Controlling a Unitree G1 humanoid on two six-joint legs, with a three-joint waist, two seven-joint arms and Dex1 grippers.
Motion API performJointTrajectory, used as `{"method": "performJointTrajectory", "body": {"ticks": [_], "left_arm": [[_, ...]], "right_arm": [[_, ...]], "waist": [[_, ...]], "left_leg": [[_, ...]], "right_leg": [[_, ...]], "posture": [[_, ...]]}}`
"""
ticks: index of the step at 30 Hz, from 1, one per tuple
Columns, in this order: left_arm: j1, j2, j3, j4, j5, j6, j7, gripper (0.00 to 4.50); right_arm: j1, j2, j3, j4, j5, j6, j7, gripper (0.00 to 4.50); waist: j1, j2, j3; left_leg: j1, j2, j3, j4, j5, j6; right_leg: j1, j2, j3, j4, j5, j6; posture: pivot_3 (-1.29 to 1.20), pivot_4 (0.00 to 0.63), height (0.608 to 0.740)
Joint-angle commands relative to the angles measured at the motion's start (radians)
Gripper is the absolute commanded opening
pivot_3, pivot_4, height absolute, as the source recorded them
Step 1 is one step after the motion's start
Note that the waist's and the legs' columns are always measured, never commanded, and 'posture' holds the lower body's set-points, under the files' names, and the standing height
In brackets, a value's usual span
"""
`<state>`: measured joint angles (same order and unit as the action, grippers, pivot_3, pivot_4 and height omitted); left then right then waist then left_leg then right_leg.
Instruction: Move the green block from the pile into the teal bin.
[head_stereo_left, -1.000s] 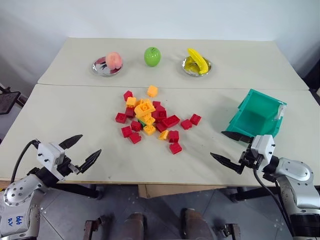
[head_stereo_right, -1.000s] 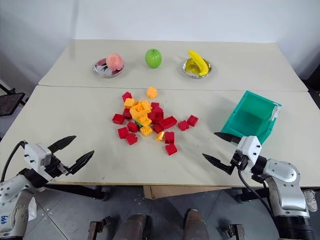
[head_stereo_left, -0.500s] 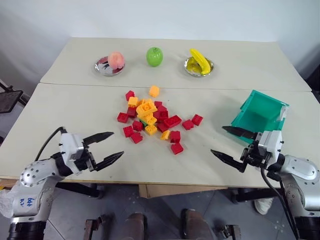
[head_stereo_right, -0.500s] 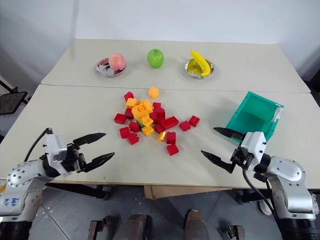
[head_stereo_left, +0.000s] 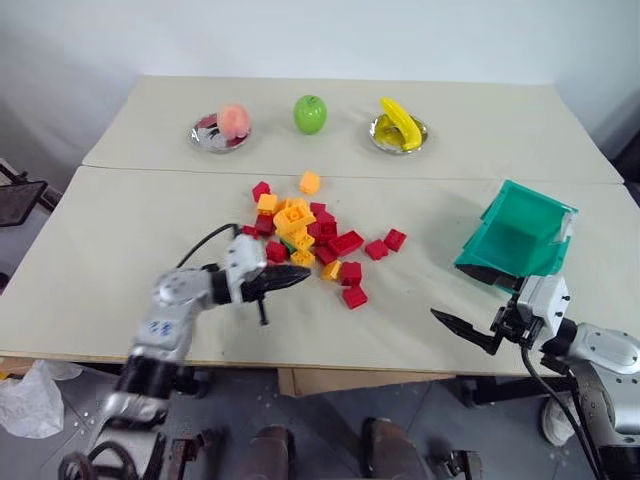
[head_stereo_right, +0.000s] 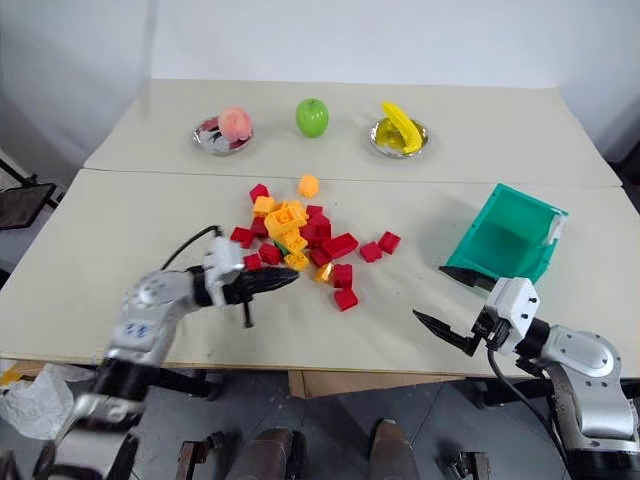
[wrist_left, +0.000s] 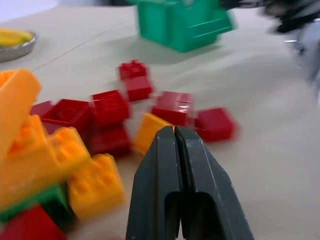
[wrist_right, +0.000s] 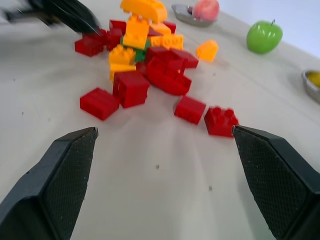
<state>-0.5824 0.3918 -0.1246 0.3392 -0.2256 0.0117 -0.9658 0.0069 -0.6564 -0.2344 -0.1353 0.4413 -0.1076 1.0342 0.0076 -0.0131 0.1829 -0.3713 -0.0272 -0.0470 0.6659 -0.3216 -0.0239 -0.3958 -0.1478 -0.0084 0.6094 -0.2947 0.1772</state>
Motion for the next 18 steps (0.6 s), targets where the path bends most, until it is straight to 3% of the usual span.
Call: {"method": "performJointTrajectory", "body": {"ticks": [1,5,11,15,18], "left_arm": [[-0.068,-0.012,0.017,0.071,0.034,-0.007,0.052,0.03],[-0.222,-0.05,0.125,0.254,0.016,-0.004,0.228,0.03],[-0.319,-0.05,0.235,0.441,0.03,-0.05,0.402,0.03],[-0.302,-0.018,0.19,0.457,0.073,-0.078,0.313,0.03],[-0.234,0.013,0.141,0.343,0.038,-0.123,0.094,0.03]], "right_arm": [[-0.001,0.001,-0.004,-0.051,0.008,0.005,-0.023,4.5],[0.002,0.007,0.001,-0.07,0.003,0.013,-0.048,4.5],[0.006,0.027,0.032,-0.1,-0.008,0.021,-0.084,4.5],[0.006,0.035,0.04,-0.108,-0.014,0.025,-0.094,4.5],[0.004,0.037,0.044,-0.112,-0.015,0.028,-0.101,4.5]], "waist": [[-0.008,0.0,0.0],[-0.006,-0.001,0.001],[-0.007,-0.001,0.001],[-0.005,-0.001,0.001],[-0.006,-0.001,0.001]], "left_leg": [[0.0,0.0,0.0,-0.001,0.0,0.0],[0.0,0.0,0.0,-0.001,0.0,0.0],[0.0,0.0,0.0,-0.001,0.0,0.0],[0.0,0.0,0.0,-0.001,0.0,0.0],[0.0,0.0,0.0,-0.001,0.0,0.0]], "right_leg": [[0.0,0.0,0.0,0.0,0.0,0.0],[0.0,0.0,-0.001,-0.001,0.0,0.0],[0.0,0.0,-0.001,-0.001,0.0,0.0],[0.0,0.0,-0.001,-0.001,0.0,0.0],[0.0,0.0,-0.001,-0.001,0.0,0.0]], "posture": [[0.0,0.15,0.74],[0.0,0.15,0.74],[0.0,0.15,0.74],[0.0,0.15,0.74],[0.0,0.15,0.74]]}}
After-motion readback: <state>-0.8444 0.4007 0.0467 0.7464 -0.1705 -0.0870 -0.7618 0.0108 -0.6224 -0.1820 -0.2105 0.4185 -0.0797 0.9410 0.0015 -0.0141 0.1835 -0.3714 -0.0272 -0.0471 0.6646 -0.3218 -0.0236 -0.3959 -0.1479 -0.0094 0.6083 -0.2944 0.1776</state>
